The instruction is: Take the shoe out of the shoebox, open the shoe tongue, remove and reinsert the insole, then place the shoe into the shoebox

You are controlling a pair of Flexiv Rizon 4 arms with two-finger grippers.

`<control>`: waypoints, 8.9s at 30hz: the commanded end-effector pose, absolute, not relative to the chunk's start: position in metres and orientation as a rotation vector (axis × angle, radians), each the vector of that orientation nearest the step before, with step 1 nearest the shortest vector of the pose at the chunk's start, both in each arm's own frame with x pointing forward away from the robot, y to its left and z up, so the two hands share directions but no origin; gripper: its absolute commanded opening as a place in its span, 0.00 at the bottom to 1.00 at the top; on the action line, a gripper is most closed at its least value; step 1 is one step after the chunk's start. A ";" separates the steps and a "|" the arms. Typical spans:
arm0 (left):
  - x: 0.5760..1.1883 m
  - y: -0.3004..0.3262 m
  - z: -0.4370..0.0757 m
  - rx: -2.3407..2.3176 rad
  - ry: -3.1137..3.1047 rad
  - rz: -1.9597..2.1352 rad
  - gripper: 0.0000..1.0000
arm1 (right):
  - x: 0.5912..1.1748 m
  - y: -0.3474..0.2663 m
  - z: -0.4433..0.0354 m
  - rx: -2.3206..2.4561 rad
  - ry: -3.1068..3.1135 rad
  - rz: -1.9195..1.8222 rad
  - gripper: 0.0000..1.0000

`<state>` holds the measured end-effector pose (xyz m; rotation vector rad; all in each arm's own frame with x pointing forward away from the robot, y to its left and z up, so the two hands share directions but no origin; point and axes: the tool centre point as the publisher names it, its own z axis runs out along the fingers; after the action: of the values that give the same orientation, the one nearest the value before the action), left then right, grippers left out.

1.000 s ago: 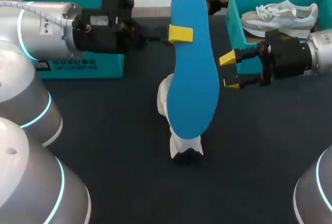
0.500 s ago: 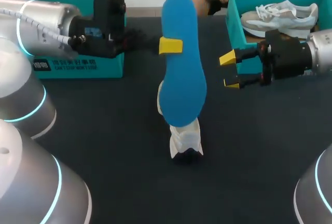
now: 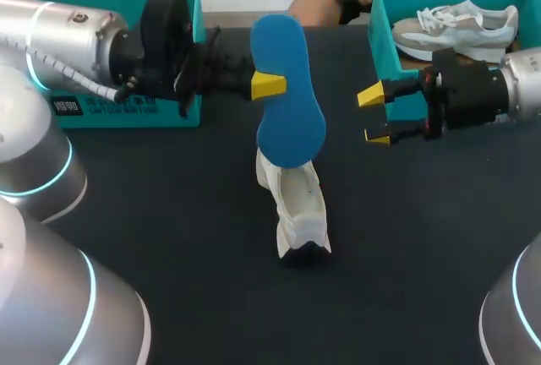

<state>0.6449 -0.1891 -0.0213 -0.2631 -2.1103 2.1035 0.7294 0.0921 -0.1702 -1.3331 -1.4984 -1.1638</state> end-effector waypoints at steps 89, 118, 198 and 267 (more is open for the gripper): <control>0.680 -0.257 -0.176 -2.938 -2.451 2.060 0.00 | 0.737 0.164 -0.171 -1.182 -1.402 -1.265 0.19; 0.679 -0.220 -0.169 -2.769 -2.593 2.018 1.00 | 0.752 0.147 -0.191 -1.141 -1.319 -1.170 0.00; 0.764 -0.218 -0.153 -2.091 -2.437 -0.053 1.00 | 0.746 0.161 -0.209 -1.149 -1.347 -1.101 0.00; 0.767 -0.182 -0.138 -2.448 -2.556 1.260 1.00 | 0.749 0.146 -0.197 -1.181 -1.348 -1.080 0.00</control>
<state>0.7698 -0.1898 -0.1345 -2.4003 -2.4970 0.8636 0.7506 0.1465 -0.1980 -1.1756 -1.3477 -1.0809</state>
